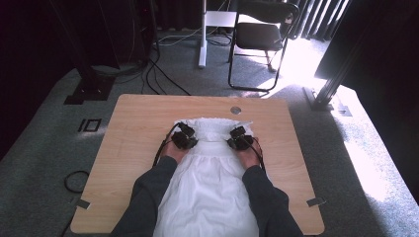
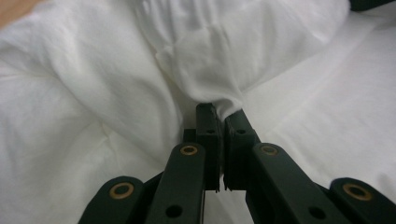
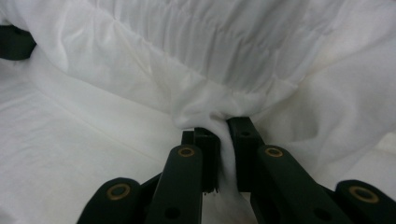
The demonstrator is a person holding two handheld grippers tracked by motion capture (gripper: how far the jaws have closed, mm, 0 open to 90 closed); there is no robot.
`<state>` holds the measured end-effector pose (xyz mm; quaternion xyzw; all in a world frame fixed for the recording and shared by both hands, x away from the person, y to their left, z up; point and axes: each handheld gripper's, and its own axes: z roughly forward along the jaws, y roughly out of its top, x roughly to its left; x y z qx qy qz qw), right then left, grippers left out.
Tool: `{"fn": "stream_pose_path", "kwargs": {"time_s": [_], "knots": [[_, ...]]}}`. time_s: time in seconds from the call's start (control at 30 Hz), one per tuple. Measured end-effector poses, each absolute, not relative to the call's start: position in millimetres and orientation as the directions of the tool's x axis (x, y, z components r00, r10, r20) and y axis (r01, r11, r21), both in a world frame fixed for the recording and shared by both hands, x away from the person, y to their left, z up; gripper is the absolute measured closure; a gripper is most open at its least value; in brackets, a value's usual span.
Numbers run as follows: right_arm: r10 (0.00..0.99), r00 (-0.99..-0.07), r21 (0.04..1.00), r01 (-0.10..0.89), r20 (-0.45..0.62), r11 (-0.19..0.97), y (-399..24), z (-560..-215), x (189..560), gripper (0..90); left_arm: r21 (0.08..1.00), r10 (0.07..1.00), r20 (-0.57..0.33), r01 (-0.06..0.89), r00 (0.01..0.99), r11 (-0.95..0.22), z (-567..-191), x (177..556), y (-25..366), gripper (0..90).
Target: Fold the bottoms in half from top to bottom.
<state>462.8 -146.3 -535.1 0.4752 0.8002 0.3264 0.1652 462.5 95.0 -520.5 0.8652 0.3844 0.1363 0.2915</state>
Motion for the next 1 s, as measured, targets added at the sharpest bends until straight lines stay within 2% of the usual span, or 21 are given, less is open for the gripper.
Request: {"fn": "stream_pose_path", "kwargs": {"time_s": [0.07,0.1,0.13,0.17,0.2,0.23,0.27,0.33,0.37,0.4,0.43,0.5,0.53,0.57,0.67,0.7,0.73,0.77,0.9,0.93,1.0], "knots": [[0.867,-0.492,0.706,0.642,0.079,0.300,-151.2,-527.8,457.1,85.2,0.644,0.733,-0.006,0.563,0.681,-0.518,-505.3,454.2,99.4,88.3],[0.856,-0.509,0.741,0.609,0.092,0.283,-158.5,-513.7,448.9,85.2,0.682,0.723,-0.012,0.534,0.691,-0.500,-489.5,446.7,103.8,88.4],[0.856,-0.509,0.741,0.609,0.092,0.283,-158.5,-513.7,448.9,85.2,0.682,0.723,-0.012,0.534,0.691,-0.500,-489.5,446.7,103.8,88.4],[0.840,-0.535,0.783,0.558,0.085,0.276,-167.0,-492.1,437.7,85.2,0.740,0.709,-0.022,0.489,0.704,-0.462,-466.3,435.3,109.3,88.4],[0.840,-0.535,0.783,0.558,0.085,0.276,-167.0,-492.1,437.7,85.2,0.740,0.709,-0.022,0.489,0.704,-0.462,-466.3,435.3,109.3,88.4],[0.828,-0.556,0.818,0.511,0.079,0.265,-173.0,-470.8,425.7,85.2,0.765,0.704,-0.027,0.468,0.709,-0.442,-456.1,429.1,111.4,88.4],[0.828,-0.556,0.818,0.511,0.079,0.265,-173.0,-470.8,425.7,85.2,0.777,0.698,-0.027,0.454,0.715,-0.435,-448.4,423.7,113.1,88.4],[0.817,-0.572,0.846,0.466,0.065,0.259,-177.2,-452.7,413.6,85.1,0.817,0.679,-0.023,0.406,0.734,-0.411,-431.2,405.8,116.1,88.3],[0.801,-0.596,0.868,0.426,0.055,0.257,-181.2,-435.6,397.5,85.1,0.847,0.644,0.004,0.340,0.765,-0.409,-418.1,383.4,120.4,88.2],[0.801,-0.596,0.868,0.426,0.055,0.257,-181.2,-435.6,397.5,85.1,0.847,0.644,0.004,0.340,0.765,-0.409,-418.1,383.4,120.4,88.2],[0.778,-0.626,0.879,0.398,0.050,0.263,-185.7,-425.4,379.3,85.0,0.854,0.630,0.018,0.316,0.777,-0.414,-414.2,371.9,122.4,88.1],[0.757,-0.652,0.879,0.388,0.048,0.278,-187.3,-423.3,367.3,85.0,0.858,0.609,0.022,0.298,0.793,-0.419,-413.6,352.7,127.3,88.1],[0.737,-0.675,0.872,0.379,0.032,0.309,-187.1,-427.5,347.5,85.0,0.852,0.596,0.029,0.293,0.802,-0.435,-417.9,342.3,128.5,88.0],[0.737,-0.675,0.872,0.379,0.032,0.309,-187.1,-427.5,347.5,85.0,0.843,0.591,0.042,0.288,0.806,-0.453,-423.3,334.5,128.8,88.0],[0.720,-0.694,0.843,0.391,0.007,0.369,-182.8,-448.6,324.5,85.0,0.813,0.573,0.000,0.334,0.820,-0.478,-448.8,318.3,128.5,87.9],[0.715,-0.700,0.814,0.409,-0.010,0.412,-179.2,-469.1,312.7,84.9,0.801,0.571,-0.010,0.348,0.821,-0.486,-456.7,315.0,127.8,87.8],[0.715,-0.700,0.814,0.409,-0.010,0.412,-179.2,-469.1,312.7,84.9,0.780,0.564,-0.034,0.375,0.825,-0.502,-470.9,310.3,125.7,87.8],[0.714,-0.700,0.779,0.439,-0.016,0.448,-176.2,-492.5,304.8,84.8,0.731,0.554,-0.043,0.405,0.831,-0.550,-491.6,306.0,122.0,87.7],[0.712,-0.702,0.731,0.492,0.012,0.473,-172.3,-521.0,302.6,84.7,0.675,0.563,-0.084,0.462,0.822,-0.574,-520.4,307.6,119.5,87.7],[0.712,-0.702,0.731,0.492,0.012,0.473,-172.3,-521.0,302.6,84.7,0.675,0.563,-0.084,0.462,0.822,-0.574,-520.4,307.6,119.5,87.7],[0.719,-0.694,0.694,0.533,0.031,0.484,-167.4,-542.0,308.9,84.4,0.639,0.577,-0.071,0.481,0.814,-0.600,-539.7,316.0,113.9,87.4]]}}
